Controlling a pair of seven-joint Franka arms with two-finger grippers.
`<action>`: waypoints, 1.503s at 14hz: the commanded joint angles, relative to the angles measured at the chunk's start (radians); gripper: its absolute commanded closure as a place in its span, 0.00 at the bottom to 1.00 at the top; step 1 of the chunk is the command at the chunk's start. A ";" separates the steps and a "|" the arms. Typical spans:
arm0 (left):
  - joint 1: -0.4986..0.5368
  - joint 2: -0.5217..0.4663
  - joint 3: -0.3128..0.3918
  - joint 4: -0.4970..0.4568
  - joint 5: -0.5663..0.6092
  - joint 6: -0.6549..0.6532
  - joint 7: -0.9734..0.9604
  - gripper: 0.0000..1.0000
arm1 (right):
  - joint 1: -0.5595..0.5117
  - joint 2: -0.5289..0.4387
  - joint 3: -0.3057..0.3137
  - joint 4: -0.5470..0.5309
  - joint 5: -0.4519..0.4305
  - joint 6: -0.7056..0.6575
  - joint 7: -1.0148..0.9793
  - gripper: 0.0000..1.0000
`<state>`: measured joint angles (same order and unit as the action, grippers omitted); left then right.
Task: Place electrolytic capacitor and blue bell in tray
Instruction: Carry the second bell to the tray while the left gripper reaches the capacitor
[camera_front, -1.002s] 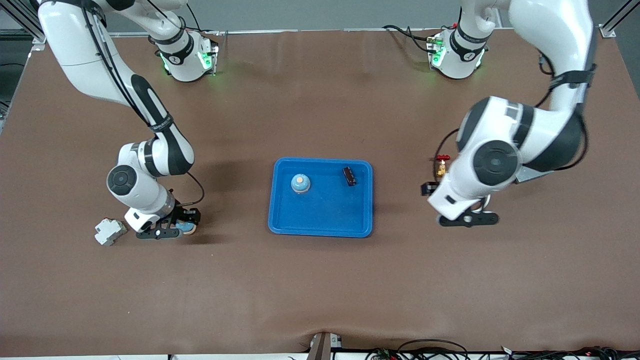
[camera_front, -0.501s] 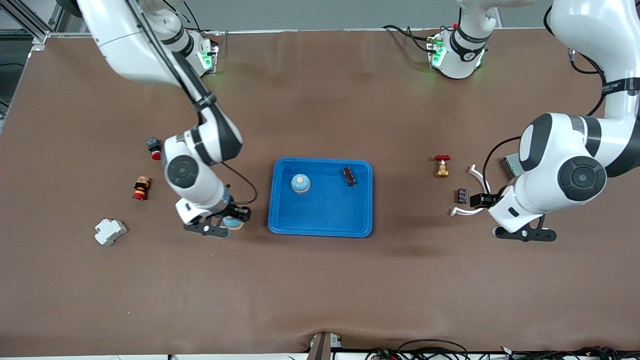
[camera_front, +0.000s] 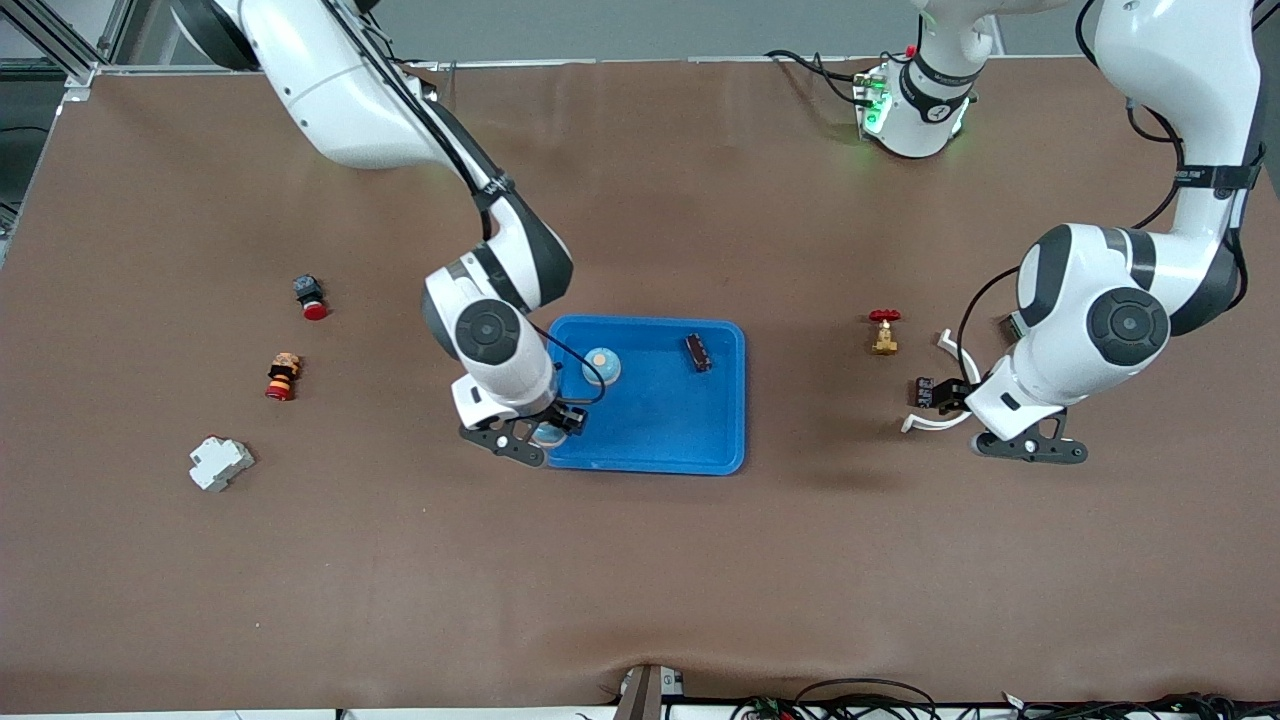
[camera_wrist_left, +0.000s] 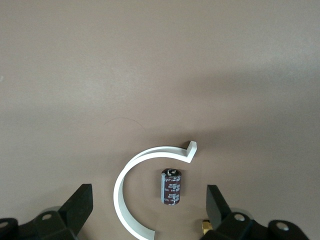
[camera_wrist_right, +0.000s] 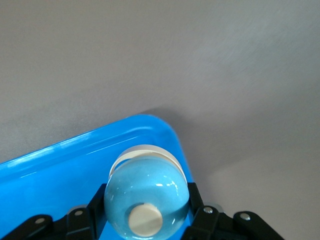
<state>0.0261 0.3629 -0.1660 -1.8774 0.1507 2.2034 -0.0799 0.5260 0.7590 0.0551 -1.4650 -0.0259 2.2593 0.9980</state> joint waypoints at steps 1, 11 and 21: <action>0.005 -0.041 -0.006 -0.086 0.001 0.058 -0.015 0.00 | 0.038 0.085 -0.014 0.109 -0.011 -0.021 0.083 1.00; -0.005 -0.009 -0.009 -0.143 0.000 0.110 -0.066 0.00 | 0.068 0.124 -0.015 0.110 -0.011 -0.006 0.140 1.00; 0.002 0.054 -0.023 -0.166 -0.002 0.111 -0.077 0.00 | 0.094 0.143 -0.014 0.110 -0.006 0.011 0.200 1.00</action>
<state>0.0222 0.4144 -0.1837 -2.0257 0.1507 2.2967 -0.1433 0.6066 0.8763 0.0495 -1.3912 -0.0262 2.2672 1.1700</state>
